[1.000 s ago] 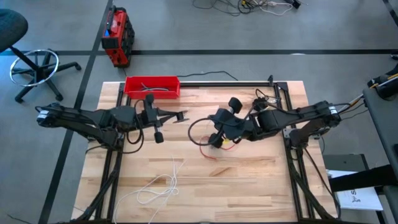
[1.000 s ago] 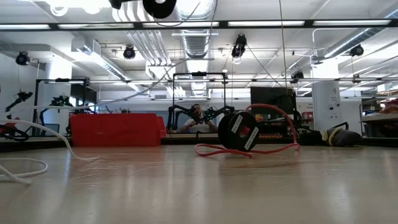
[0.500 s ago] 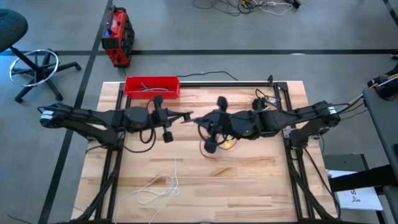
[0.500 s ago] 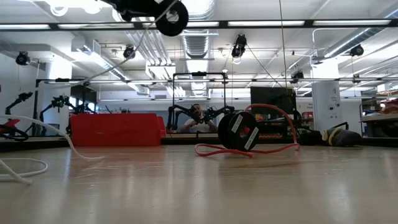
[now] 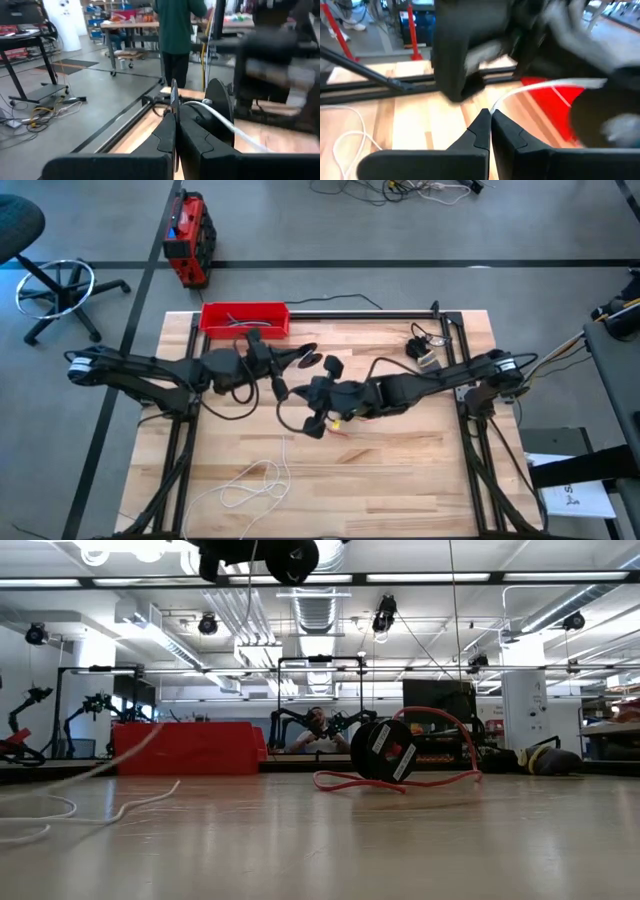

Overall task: Coil cords
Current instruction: Coil the white wire onto the black spool

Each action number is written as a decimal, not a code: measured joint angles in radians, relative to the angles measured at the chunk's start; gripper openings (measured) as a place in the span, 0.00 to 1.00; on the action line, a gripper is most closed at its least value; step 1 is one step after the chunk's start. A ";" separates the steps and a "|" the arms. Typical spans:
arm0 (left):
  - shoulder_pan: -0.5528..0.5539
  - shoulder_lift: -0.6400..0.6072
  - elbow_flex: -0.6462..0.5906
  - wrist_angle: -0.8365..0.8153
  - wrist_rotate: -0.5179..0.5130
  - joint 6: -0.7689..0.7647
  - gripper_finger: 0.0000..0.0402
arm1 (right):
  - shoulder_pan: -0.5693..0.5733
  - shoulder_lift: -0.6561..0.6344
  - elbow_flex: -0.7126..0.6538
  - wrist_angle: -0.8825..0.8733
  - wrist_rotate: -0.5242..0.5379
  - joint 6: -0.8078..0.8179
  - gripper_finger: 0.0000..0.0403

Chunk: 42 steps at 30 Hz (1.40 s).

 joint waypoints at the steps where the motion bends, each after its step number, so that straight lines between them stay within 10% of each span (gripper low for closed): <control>1: 0.000 -0.010 -0.007 0.004 -0.001 -0.005 0.00 | 0.000 0.010 0.000 -0.001 0.000 0.008 0.00; 15: 0.000 -0.265 -0.123 0.078 0.190 0.014 0.00 | 0.044 -0.044 0.001 -0.311 0.288 0.114 0.00; 30: -0.001 -0.367 -0.132 0.087 0.436 0.044 0.00 | 0.050 -0.096 -0.018 -0.302 0.126 0.044 0.34; 42: -0.002 -0.461 -0.131 0.079 0.474 0.039 0.00 | 0.026 0.260 -0.046 0.331 -0.039 -0.131 0.48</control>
